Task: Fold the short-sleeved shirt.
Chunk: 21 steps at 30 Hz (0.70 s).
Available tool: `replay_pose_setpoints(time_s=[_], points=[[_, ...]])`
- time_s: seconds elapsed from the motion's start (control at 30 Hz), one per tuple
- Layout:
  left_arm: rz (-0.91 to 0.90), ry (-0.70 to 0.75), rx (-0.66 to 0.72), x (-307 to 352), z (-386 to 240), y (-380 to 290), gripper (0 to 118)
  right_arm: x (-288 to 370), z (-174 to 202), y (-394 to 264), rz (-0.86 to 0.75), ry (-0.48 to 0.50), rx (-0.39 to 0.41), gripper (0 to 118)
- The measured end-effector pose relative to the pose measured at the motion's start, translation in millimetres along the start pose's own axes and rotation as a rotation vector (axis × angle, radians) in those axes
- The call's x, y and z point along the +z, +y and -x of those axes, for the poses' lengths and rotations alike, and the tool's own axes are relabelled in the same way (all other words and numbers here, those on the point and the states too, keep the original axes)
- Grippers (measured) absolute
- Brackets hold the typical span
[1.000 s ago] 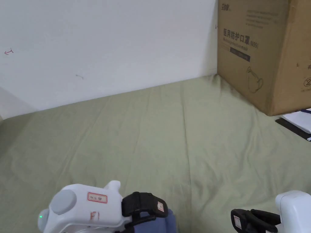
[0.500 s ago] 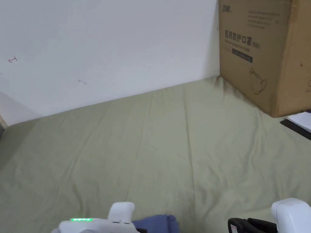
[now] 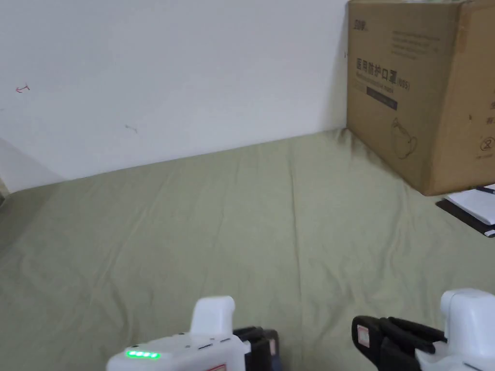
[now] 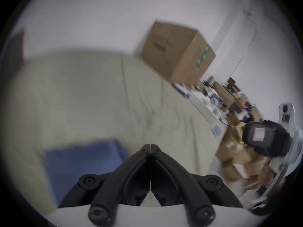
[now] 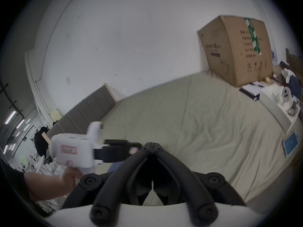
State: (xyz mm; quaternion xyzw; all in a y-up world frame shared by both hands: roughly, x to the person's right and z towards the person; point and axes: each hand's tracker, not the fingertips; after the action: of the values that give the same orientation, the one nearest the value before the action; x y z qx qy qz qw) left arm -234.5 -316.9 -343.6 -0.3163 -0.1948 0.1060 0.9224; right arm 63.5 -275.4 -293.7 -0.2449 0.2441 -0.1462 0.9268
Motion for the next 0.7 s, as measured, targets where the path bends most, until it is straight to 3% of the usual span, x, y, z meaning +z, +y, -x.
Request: replay_pose_setpoints(time_s=[0.13, 0.27, 0.37, 0.43, 0.47, 0.53, 0.63, 0.7], points=[[-0.328, 0.244, -0.220, 86, -11, 9, 0, 22, 23, 25, -0.149, -0.023, 0.074, 0], [-0.534, 0.418, -0.188, 148, -17, 4, 0, 42, 50, 34, -0.379, -0.069, 0.169, 0], [-0.622, 0.464, -0.129, 168, -13, -5, 0, 44, 66, 23, -0.572, -0.177, 0.244, 0], [-0.672, 0.562, -0.227, 166, -7, -24, 0, 36, 72, 9, -0.654, -0.287, 0.330, 0], [-0.696, 0.625, -0.293, 160, -1, -37, 0, 27, 72, 0, -0.673, -0.349, 0.368, 0], [-0.688, 0.720, -0.297, 149, 8, -54, 0, 15, 70, -14, -0.641, -0.396, 0.359, 0], [-0.675, 0.674, -0.118, 149, 14, -69, 0, 2, 64, -34, -0.538, -0.458, 0.313, 0], [-0.689, 0.689, -0.083, 149, 14, -78, 0, -2, 58, -47, -0.499, -0.447, 0.342, 0]])
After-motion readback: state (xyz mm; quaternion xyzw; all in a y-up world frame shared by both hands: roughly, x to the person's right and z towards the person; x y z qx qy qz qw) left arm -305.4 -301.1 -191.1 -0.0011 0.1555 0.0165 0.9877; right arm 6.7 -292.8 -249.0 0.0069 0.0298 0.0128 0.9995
